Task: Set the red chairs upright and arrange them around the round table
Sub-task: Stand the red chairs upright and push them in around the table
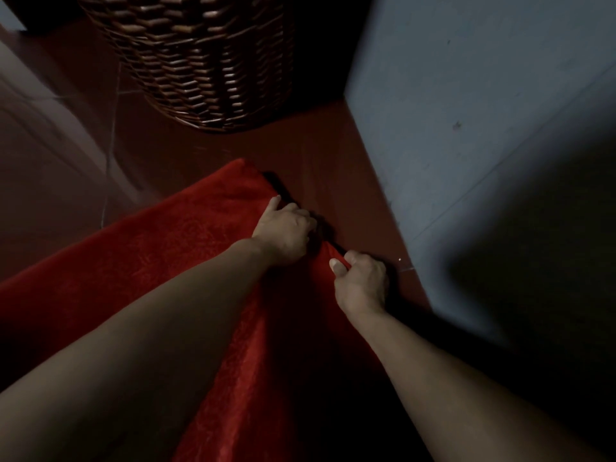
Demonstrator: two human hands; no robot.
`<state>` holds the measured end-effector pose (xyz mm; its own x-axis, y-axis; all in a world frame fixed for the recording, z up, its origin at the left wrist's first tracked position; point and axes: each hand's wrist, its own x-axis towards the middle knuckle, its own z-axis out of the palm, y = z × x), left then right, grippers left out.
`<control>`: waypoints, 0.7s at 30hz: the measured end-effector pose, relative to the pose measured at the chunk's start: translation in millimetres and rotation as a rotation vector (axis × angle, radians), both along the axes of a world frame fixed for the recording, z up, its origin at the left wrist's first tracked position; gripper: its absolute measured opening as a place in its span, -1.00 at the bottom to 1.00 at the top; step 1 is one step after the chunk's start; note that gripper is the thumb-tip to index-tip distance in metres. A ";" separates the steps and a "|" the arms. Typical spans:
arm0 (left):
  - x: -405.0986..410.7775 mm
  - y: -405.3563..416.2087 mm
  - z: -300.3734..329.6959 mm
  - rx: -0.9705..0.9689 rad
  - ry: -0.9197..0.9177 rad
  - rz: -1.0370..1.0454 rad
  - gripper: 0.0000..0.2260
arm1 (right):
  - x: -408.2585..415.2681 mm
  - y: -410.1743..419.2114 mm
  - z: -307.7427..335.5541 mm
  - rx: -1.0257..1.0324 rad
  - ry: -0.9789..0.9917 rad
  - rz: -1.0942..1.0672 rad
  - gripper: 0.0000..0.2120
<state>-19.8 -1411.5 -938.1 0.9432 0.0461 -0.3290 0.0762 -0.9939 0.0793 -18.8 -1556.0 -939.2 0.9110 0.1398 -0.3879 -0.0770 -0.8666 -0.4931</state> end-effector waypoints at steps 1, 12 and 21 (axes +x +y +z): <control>-1.5 -1.5 0.0 0.001 -0.026 0.007 -0.71 | -0.4 -0.4 0.3 0.007 -0.010 -0.004 -0.75; -6.4 3.9 23.4 -0.018 -0.292 0.067 -0.78 | 1.8 -8.6 23.6 0.144 -0.033 0.082 -0.70; -26.4 10.1 51.9 -0.014 -0.295 0.013 -0.78 | 3.3 1.1 30.8 0.206 0.417 0.144 -0.51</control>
<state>-46.2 -1401.4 -886.2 0.9976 0.0558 -0.0416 0.0602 -0.9917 0.1132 -15.5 -1554.8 -908.3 0.6498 0.3655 -0.6664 -0.1909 -0.7702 -0.6085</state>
